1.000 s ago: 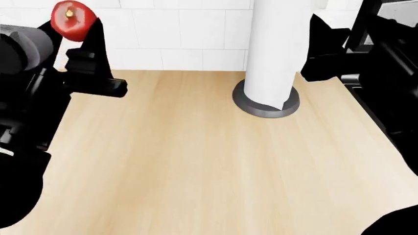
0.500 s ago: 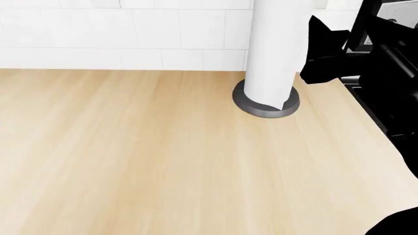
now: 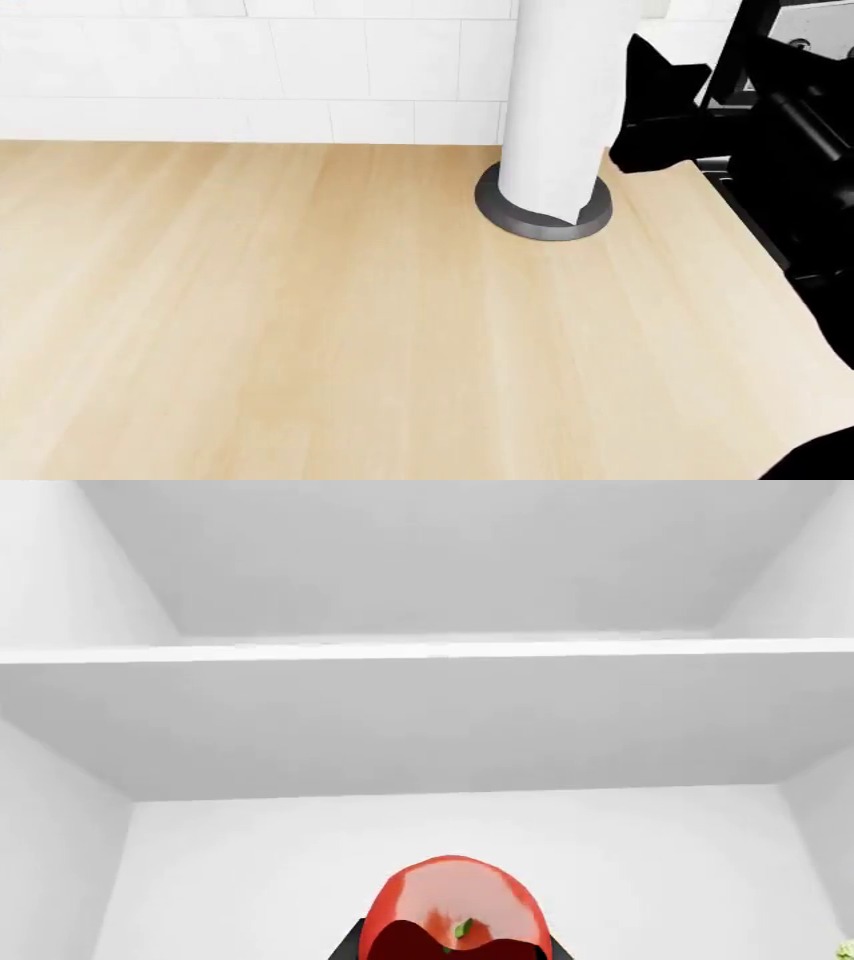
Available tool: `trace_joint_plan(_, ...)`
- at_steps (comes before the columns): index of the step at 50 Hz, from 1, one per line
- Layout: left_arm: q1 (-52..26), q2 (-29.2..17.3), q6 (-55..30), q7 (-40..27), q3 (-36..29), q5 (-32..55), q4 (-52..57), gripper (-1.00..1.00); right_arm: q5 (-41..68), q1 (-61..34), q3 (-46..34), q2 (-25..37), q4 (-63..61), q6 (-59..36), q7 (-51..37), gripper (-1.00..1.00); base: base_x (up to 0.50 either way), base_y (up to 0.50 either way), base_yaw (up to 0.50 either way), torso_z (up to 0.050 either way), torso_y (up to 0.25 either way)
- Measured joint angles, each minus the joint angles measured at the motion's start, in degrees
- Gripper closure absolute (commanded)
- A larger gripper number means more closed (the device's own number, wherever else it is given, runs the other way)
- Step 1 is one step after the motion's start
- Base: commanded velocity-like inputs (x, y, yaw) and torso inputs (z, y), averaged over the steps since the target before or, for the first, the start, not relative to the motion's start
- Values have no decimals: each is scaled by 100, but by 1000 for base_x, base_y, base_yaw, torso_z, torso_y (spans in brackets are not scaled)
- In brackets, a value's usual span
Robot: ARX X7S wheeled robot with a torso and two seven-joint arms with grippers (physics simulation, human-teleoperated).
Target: Pick the brussel sprout, cherry from the counter and place them in the cabinet. Then close the cabinet.
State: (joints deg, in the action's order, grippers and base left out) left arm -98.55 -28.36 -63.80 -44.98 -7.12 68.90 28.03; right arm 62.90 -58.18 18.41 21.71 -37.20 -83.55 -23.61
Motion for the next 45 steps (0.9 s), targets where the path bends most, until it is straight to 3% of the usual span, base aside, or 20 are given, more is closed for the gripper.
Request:
trace_joint_plan(24,-1236,519,1083,1260,-1277,-2023,-2229,100,77,149,-147,124,83,279,-66,-100,0,0,0,0,0)
trace_joint_plan(45,-1811,921,1080,2048,-2134,-2620,-4009,100,87,146,-393,176,197,453,-100,-100,0,0,0,0,0)
